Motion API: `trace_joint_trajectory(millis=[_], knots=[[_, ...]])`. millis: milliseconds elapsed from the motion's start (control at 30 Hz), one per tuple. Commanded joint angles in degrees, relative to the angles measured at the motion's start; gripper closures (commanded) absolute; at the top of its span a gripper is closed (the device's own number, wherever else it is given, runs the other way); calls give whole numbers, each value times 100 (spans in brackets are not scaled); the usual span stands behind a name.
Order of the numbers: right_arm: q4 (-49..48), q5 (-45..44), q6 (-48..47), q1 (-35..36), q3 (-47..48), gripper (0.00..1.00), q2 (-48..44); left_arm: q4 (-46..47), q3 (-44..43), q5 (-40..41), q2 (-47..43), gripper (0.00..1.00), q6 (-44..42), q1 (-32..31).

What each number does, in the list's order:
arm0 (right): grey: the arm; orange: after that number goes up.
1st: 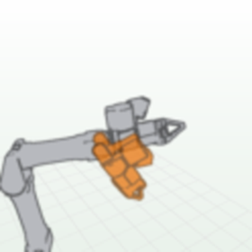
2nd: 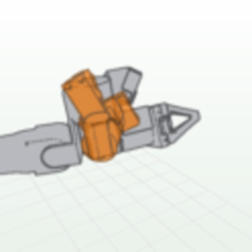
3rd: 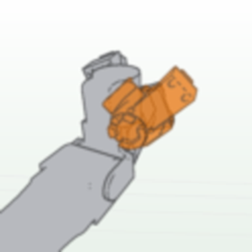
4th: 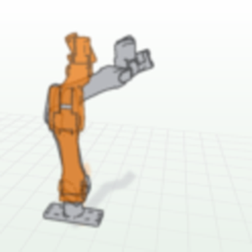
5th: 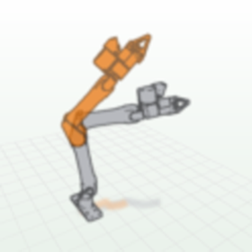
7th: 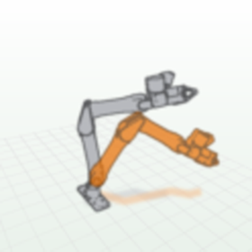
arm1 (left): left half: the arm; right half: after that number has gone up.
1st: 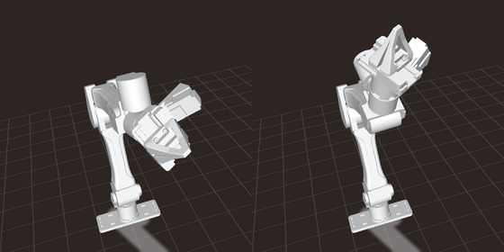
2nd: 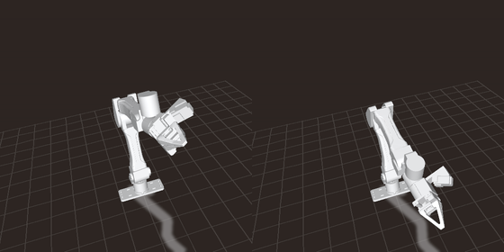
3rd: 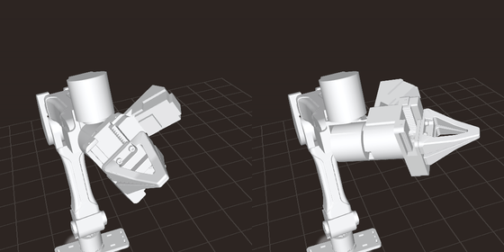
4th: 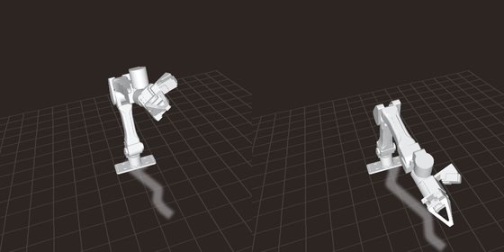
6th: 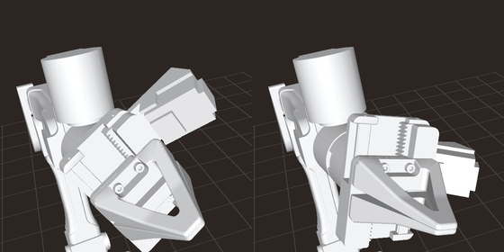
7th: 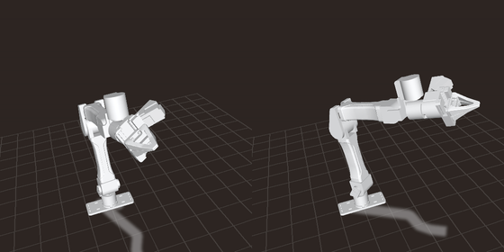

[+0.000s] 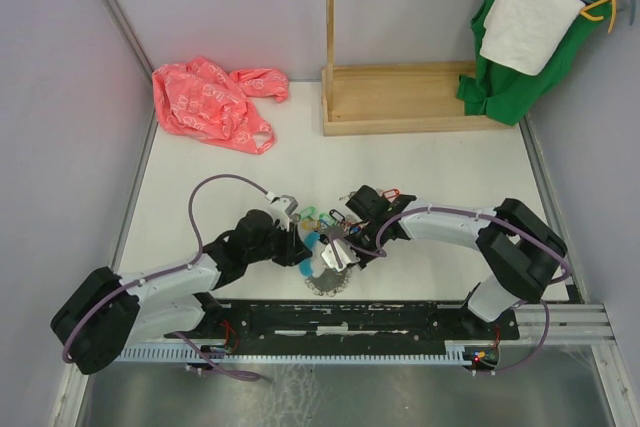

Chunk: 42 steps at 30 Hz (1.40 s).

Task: Put the keys on the keyring

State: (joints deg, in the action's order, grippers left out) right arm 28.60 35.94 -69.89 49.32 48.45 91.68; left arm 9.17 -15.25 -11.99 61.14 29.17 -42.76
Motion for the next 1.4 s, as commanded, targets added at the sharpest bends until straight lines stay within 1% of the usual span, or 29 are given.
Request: trace_joint_trajectory(millis=[0,67,233,400,500,600,700,800,833,900,933,1000,1100,1233,1367], knots=[[59,-95,62,-19,198,99,-313,758,-26,-422,-322,72,-428,22],[-1,-134,170,-19,167,99,-442,1090,37,-611,-429,72,-567,16],[-318,-153,472,-19,-8,99,-917,2412,398,-1078,-542,70,-992,-16],[-635,-211,778,-36,-182,99,-1345,3323,521,-1357,-378,69,-1711,-29],[-840,-231,1107,-61,-213,99,-1549,3750,460,-1726,-120,68,-2078,-30],[-889,-373,1404,-63,-147,99,-1638,3866,260,-1979,151,68,-2300,-25],[-1166,-463,1733,-88,-227,99,-1856,3917,81,-2161,378,68,-2430,-28],[-1198,-565,2237,-120,-147,99,-2007,3862,-38,-2195,379,68,-2724,-29],[-1090,-739,2195,-124,-128,99,-1989,3842,-71,-2187,351,68,-2830,-30],[-573,-1045,2040,-124,73,99,-1886,3831,-150,-2204,328,68,-3008,-30],[-521,-1174,2090,-124,114,99,-1877,3798,-199,-2235,340,68,-3124,-30],[-713,-1116,2307,-124,17,99,-2099,3699,-315,-2272,396,68,-3338,-28],[-1396,-1152,2380,-129,-371,99,-2502,3612,-458,-2419,510,68,-3602,-30],[-1261,-1092,2361,-159,-304,99,-2655,3423,-678,-2841,693,70,-4001,-29],[-1174,-1180,2136,-160,-365,99,-2715,3028,-884,-3217,854,70,-4499,-30]])
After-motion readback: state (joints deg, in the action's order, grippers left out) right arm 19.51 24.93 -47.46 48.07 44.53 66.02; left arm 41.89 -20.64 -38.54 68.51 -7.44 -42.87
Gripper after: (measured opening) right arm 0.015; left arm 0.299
